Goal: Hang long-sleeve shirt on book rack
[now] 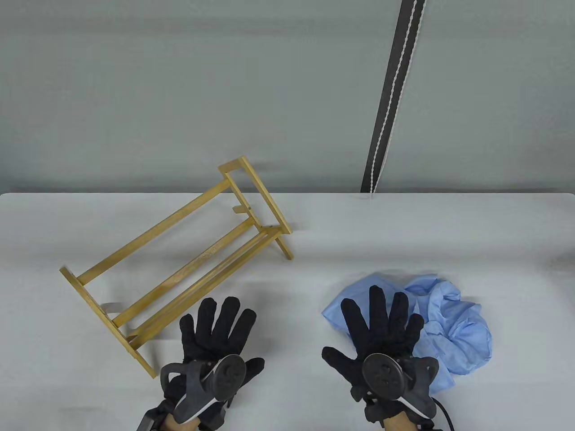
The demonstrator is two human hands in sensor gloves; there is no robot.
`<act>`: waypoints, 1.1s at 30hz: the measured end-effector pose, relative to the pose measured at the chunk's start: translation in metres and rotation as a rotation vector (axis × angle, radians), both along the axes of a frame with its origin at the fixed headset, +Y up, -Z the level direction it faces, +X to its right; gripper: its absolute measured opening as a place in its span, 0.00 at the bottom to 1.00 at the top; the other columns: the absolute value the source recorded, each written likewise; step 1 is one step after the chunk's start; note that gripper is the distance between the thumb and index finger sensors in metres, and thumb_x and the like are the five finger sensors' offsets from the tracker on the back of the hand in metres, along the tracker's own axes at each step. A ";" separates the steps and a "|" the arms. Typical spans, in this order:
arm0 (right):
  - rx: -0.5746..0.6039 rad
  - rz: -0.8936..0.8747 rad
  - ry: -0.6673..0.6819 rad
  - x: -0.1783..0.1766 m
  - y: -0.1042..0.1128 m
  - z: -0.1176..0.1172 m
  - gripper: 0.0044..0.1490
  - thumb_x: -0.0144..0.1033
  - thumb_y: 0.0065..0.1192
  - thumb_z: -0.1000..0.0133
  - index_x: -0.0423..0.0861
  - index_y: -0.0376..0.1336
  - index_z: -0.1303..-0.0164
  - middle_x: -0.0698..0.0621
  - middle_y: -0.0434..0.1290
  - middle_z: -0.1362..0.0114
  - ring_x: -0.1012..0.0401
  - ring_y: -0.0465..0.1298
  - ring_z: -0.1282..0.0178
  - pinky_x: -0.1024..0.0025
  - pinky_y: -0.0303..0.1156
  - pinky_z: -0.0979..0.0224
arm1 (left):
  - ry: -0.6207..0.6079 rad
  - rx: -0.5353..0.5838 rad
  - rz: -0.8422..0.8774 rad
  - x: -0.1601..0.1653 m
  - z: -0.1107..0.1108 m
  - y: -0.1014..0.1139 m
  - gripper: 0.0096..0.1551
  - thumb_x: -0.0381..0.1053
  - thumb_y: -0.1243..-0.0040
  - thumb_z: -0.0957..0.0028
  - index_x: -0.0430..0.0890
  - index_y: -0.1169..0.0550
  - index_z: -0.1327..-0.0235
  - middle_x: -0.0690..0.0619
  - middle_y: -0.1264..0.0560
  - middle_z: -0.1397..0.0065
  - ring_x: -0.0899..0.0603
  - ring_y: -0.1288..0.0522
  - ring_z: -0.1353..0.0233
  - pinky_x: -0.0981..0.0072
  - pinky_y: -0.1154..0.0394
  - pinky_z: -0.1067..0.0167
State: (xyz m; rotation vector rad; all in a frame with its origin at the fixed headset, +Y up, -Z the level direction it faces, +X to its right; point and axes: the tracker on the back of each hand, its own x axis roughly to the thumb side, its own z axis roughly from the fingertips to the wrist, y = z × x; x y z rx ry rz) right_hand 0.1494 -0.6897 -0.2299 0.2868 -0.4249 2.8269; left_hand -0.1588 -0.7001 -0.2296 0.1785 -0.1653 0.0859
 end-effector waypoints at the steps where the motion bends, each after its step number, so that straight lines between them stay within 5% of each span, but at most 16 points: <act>1: 0.000 -0.005 -0.001 0.000 0.000 0.000 0.61 0.82 0.55 0.53 0.63 0.39 0.16 0.41 0.34 0.10 0.31 0.31 0.16 0.18 0.34 0.30 | 0.001 -0.001 -0.001 0.000 0.000 0.000 0.60 0.84 0.49 0.72 0.74 0.52 0.22 0.62 0.55 0.06 0.35 0.51 0.09 0.27 0.47 0.22; 33: -0.164 0.073 -0.236 0.039 -0.034 -0.026 0.63 0.80 0.59 0.53 0.63 0.37 0.16 0.42 0.32 0.11 0.30 0.30 0.17 0.16 0.34 0.32 | -0.035 -0.048 0.001 0.006 -0.005 -0.004 0.59 0.84 0.49 0.72 0.74 0.53 0.22 0.63 0.56 0.06 0.35 0.53 0.09 0.27 0.48 0.21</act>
